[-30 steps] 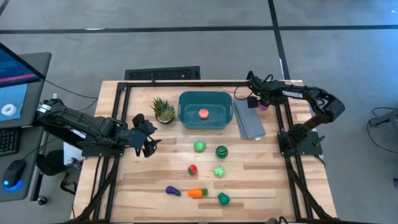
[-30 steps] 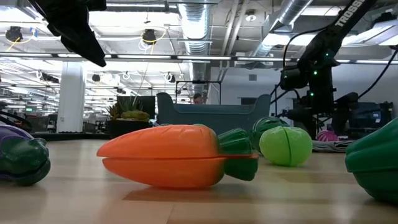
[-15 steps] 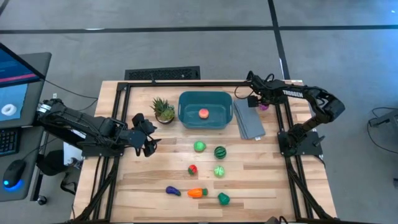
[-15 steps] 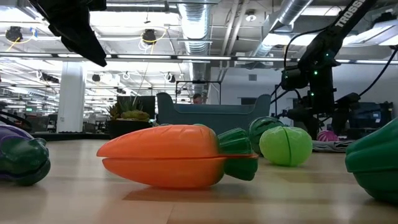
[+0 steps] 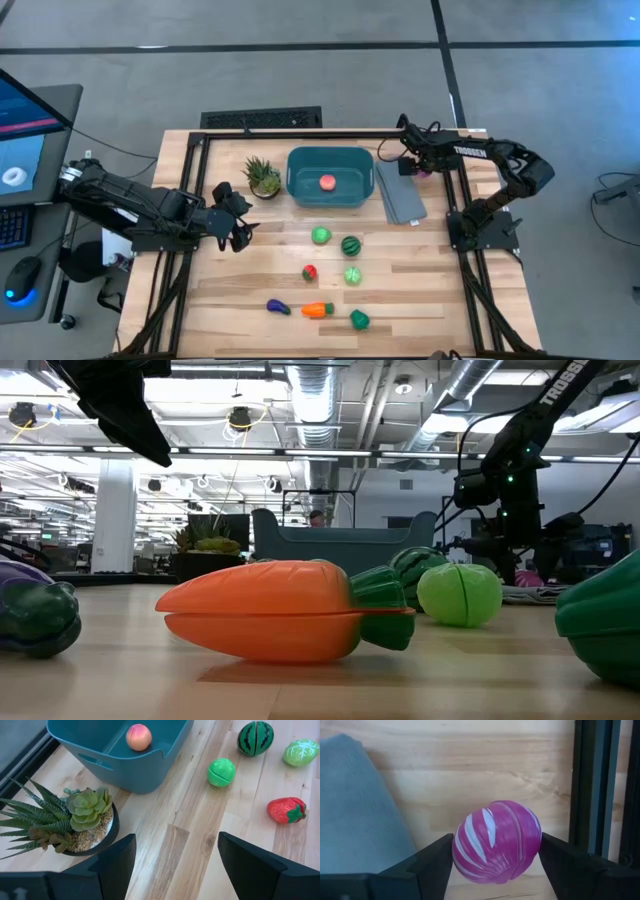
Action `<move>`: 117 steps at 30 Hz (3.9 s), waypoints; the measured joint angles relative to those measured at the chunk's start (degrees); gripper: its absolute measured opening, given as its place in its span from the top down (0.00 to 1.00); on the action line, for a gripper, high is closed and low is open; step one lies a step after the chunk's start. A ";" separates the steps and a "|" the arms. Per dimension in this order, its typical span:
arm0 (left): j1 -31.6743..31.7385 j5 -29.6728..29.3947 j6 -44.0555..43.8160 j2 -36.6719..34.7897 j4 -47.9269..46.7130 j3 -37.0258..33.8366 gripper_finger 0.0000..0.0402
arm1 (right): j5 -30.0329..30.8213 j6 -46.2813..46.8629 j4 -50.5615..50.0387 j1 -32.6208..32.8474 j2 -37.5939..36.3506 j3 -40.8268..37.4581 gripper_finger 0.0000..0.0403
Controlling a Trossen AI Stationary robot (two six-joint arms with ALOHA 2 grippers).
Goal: Pick and placing Produce into tupperware
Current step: Put the onion into the blue bin
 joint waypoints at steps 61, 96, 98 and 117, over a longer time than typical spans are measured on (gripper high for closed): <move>0.01 -0.39 -0.04 0.00 2.49 0.02 0.32 | -2.79 -0.97 -4.73 -1.27 -24.95 -0.02 0.32; -0.02 -3.06 0.44 0.02 8.71 0.04 0.32 | -10.11 4.99 1.79 14.39 -47.31 -0.02 0.32; -0.01 -3.09 0.44 0.02 8.92 0.04 0.32 | -10.11 5.00 3.10 16.15 -47.25 -0.02 0.32; 0.01 -5.79 0.20 0.02 9.38 0.04 0.32 | -10.13 4.83 17.35 31.12 -45.22 0.00 0.32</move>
